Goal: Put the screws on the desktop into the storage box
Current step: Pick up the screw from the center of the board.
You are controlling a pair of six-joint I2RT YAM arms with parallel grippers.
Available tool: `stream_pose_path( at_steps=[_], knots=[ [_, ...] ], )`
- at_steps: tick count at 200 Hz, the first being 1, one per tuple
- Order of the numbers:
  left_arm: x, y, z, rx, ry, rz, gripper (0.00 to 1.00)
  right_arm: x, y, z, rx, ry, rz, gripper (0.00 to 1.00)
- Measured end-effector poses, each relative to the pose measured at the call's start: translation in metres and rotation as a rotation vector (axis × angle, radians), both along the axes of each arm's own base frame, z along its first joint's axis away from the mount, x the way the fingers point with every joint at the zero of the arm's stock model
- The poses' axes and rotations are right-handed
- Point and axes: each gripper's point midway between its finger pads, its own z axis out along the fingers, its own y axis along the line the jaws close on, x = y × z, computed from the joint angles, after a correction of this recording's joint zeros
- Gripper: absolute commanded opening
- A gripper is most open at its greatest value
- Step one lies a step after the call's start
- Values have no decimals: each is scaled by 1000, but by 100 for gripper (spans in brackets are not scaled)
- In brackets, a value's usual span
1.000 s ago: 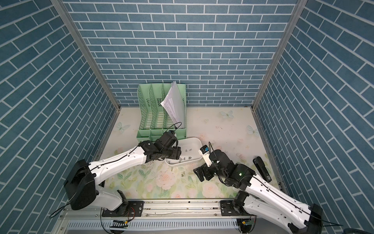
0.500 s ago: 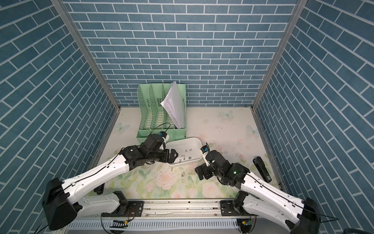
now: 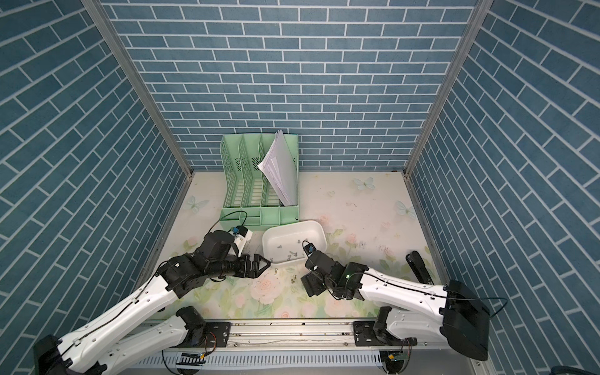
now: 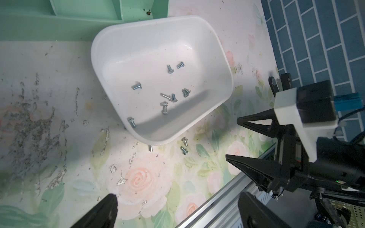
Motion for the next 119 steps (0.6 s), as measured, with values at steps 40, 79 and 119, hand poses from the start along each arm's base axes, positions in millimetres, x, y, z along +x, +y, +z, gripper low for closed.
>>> stream_pose_path(
  at_steps=[40, 79, 119],
  knots=[
    [-15, 12, -15, -30, 38, 15, 100, -2, 17, -6, 3, 5, 15, 81],
    [-25, 16, -30, -42, 76, 8, 100, -2, 30, -11, 4, 11, 24, 73],
    [-27, 16, -34, -58, 100, 7, 100, 0, 40, -16, 2, 14, 28, 61]
  ],
)
